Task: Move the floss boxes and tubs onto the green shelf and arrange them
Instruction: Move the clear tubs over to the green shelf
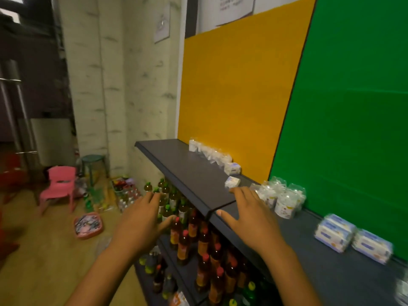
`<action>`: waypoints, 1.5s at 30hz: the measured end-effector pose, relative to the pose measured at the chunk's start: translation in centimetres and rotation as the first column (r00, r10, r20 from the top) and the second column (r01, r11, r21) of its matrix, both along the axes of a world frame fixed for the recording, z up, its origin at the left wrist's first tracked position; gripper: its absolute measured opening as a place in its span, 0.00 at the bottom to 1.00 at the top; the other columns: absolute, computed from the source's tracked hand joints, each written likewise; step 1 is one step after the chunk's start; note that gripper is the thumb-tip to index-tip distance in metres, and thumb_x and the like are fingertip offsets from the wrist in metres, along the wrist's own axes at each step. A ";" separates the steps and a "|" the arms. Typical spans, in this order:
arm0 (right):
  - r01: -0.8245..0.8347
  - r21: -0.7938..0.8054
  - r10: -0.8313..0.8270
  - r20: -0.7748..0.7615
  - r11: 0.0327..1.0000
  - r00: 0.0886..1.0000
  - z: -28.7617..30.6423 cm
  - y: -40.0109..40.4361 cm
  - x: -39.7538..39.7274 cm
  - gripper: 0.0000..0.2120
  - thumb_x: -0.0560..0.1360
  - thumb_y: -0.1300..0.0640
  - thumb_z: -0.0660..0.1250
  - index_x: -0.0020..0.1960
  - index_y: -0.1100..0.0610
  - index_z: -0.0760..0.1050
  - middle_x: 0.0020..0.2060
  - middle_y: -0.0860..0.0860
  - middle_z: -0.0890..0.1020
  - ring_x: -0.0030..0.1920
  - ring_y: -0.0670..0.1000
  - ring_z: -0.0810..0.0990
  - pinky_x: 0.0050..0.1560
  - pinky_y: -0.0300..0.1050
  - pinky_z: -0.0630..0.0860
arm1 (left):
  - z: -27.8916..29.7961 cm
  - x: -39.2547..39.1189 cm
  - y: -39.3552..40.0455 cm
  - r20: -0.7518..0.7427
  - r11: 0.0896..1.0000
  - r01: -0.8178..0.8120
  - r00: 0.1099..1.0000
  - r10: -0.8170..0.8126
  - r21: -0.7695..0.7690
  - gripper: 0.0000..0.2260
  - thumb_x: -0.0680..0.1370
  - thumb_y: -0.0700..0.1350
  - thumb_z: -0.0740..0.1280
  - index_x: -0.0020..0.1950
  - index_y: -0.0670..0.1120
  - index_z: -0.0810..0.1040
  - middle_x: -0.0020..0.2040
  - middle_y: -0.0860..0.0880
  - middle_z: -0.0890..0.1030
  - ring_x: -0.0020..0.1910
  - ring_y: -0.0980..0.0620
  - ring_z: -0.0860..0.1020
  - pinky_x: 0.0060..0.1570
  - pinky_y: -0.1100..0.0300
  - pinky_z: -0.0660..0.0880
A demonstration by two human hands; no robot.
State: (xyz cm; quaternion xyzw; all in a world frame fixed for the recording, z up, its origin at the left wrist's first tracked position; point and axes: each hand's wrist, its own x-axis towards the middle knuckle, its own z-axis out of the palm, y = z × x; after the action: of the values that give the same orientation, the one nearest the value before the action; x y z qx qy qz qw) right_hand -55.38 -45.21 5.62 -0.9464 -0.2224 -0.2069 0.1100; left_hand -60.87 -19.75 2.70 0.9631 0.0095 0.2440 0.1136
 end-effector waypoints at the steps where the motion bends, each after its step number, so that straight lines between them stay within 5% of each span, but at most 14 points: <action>1: -0.011 0.001 0.011 -0.007 1.000 1.000 -0.3 0.9 0.9 0.29 0.77 0.33 0.57 0.71 0.48 0.62 0.65 0.46 0.69 0.66 0.50 0.68 0.62 0.47 0.70 | -0.2 0.6 0.8 -0.005 1.000 -0.014 1.000 0.014 0.003 0.30 0.75 0.66 0.60 0.71 0.51 0.65 0.65 0.51 0.72 0.61 0.50 0.73 0.55 0.56 0.74; 27: -0.084 0.022 0.086 -0.087 0.996 0.992 -2.0 20.8 28.8 0.30 0.78 0.33 0.57 0.74 0.48 0.60 0.68 0.44 0.66 0.68 0.48 0.66 0.65 0.45 0.69 | -0.7 26.2 20.0 -0.012 0.997 -0.073 0.997 0.073 -0.007 0.27 0.76 0.65 0.59 0.71 0.55 0.63 0.67 0.54 0.70 0.63 0.54 0.72 0.59 0.56 0.73; 45: 0.220 0.053 -0.215 -0.098 0.974 0.972 -1.6 34.6 43.8 0.29 0.77 0.34 0.58 0.72 0.48 0.62 0.68 0.46 0.68 0.67 0.49 0.69 0.64 0.46 0.70 | -0.1 47.0 34.8 -0.035 0.980 0.189 0.981 -0.192 -0.061 0.27 0.76 0.65 0.59 0.72 0.54 0.62 0.68 0.54 0.69 0.64 0.53 0.71 0.58 0.57 0.74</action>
State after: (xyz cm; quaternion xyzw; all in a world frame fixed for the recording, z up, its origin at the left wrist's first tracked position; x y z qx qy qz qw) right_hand -11.60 -10.61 4.03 -0.9696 -0.1054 -0.1810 0.1268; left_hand -13.90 15.06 2.61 0.9606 -0.0736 0.2120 0.1638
